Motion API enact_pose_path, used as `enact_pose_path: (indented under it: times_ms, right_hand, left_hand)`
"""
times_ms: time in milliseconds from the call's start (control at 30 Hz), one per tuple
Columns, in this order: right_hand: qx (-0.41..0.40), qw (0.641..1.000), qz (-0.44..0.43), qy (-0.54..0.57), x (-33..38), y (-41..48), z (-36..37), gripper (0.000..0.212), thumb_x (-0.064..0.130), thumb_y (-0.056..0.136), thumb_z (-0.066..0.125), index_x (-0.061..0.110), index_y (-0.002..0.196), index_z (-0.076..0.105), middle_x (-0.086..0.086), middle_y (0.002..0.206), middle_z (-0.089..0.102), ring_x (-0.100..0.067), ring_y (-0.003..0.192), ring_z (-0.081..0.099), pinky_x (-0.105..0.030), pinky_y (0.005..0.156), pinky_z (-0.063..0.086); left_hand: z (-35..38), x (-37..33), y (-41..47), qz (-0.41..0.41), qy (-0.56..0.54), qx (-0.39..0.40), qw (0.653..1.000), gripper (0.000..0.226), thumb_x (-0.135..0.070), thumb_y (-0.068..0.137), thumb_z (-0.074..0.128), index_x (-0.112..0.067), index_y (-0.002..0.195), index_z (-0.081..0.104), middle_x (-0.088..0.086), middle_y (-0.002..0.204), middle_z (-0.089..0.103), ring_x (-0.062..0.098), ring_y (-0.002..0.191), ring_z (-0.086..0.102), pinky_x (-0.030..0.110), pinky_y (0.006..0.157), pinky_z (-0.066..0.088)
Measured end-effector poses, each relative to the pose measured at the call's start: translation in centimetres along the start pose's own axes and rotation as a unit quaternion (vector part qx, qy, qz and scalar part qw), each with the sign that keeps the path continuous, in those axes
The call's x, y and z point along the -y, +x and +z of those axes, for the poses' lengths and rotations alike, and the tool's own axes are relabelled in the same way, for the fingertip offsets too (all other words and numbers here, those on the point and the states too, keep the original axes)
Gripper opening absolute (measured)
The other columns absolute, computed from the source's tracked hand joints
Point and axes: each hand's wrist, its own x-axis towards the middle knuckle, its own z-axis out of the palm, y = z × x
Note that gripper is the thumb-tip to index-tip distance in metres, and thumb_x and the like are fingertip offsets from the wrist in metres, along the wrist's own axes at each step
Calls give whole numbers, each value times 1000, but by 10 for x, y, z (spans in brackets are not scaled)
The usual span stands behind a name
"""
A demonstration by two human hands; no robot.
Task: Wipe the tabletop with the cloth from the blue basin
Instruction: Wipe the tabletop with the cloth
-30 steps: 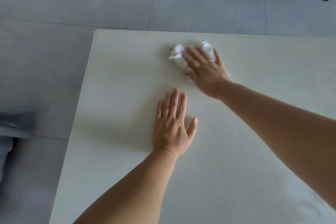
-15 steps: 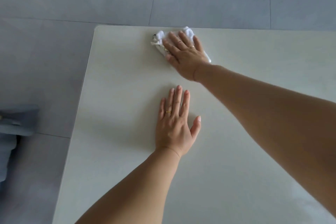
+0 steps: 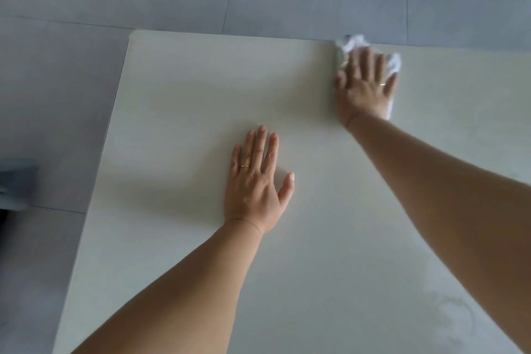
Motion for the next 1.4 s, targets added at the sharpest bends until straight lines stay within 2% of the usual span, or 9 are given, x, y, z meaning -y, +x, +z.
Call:
enact_pose_path:
  times_ms: [100,200,500,667,867,1000,1133,1300,1400]
  right_hand:
    - [40,977,-208,-36,17,-33,8,54,45,99,14,32,150,5,8,159,-4,-16,146,-9,-42,116,-10]
    - [60,960,-269,-57,-27,-23,-6,52,44,100,17,33,149,6,9,159,-1,-13,146,-6,-39,117,-6]
    - [18,994,106,11,-166,16,-41,57,44,96,16,32,150,5,7,159,-4,-16,146,-7,-46,117,-6]
    - [-22,986,156,61,-140,40,-37,58,50,95,14,35,150,4,3,160,-2,-23,146,-7,-50,115,-9]
    - [-11,997,63,47,-117,3,-26,55,45,97,17,33,150,9,3,160,3,-22,146,-4,-49,116,-6]
    - [13,993,-109,36,-64,-106,5,53,43,98,22,34,149,8,6,159,3,-18,146,-6,-43,116,-10]
    - [43,973,-221,-38,-105,-113,-3,56,49,95,10,34,149,7,9,159,5,-14,146,-4,-40,116,-10]
    - [-4,1000,17,-19,-187,-88,-21,57,48,93,14,36,149,6,9,159,2,-12,146,-5,-41,117,-8]
    - [-23,990,135,31,-152,-101,-13,56,41,97,25,30,150,9,1,160,2,-20,146,-4,-46,117,-6]
  left_hand:
    - [-1,0,1,0,12,4,1000,71,-50,89,30,-12,150,25,12,158,19,27,146,18,43,118,14]
    - [-4,-2,-1,3,25,15,1000,72,-51,90,25,-12,150,22,12,158,16,27,147,15,43,119,12]
    - [-5,-76,-6,40,-30,-18,999,66,-37,90,36,-5,148,28,14,157,21,28,146,18,42,120,10]
    - [18,-92,-15,15,-22,0,1000,72,-49,92,29,-7,150,21,10,158,16,26,147,14,41,119,12]
    - [22,-95,-15,13,-8,4,1000,73,-48,90,33,-6,149,23,11,158,18,26,147,14,41,119,11]
    - [19,-96,-16,1,16,13,1000,73,-48,90,31,-6,149,25,11,158,21,25,146,16,43,119,15]
    - [17,-96,-14,9,3,2,1000,72,-46,89,33,-5,148,27,12,157,23,25,146,19,43,118,15]
    - [20,-96,-13,9,-1,-8,1000,73,-44,87,35,-5,148,27,12,157,22,26,146,18,42,118,14]
    - [21,-95,-13,11,-2,-9,1000,73,-44,87,35,-5,148,28,12,157,23,26,146,19,43,117,14]
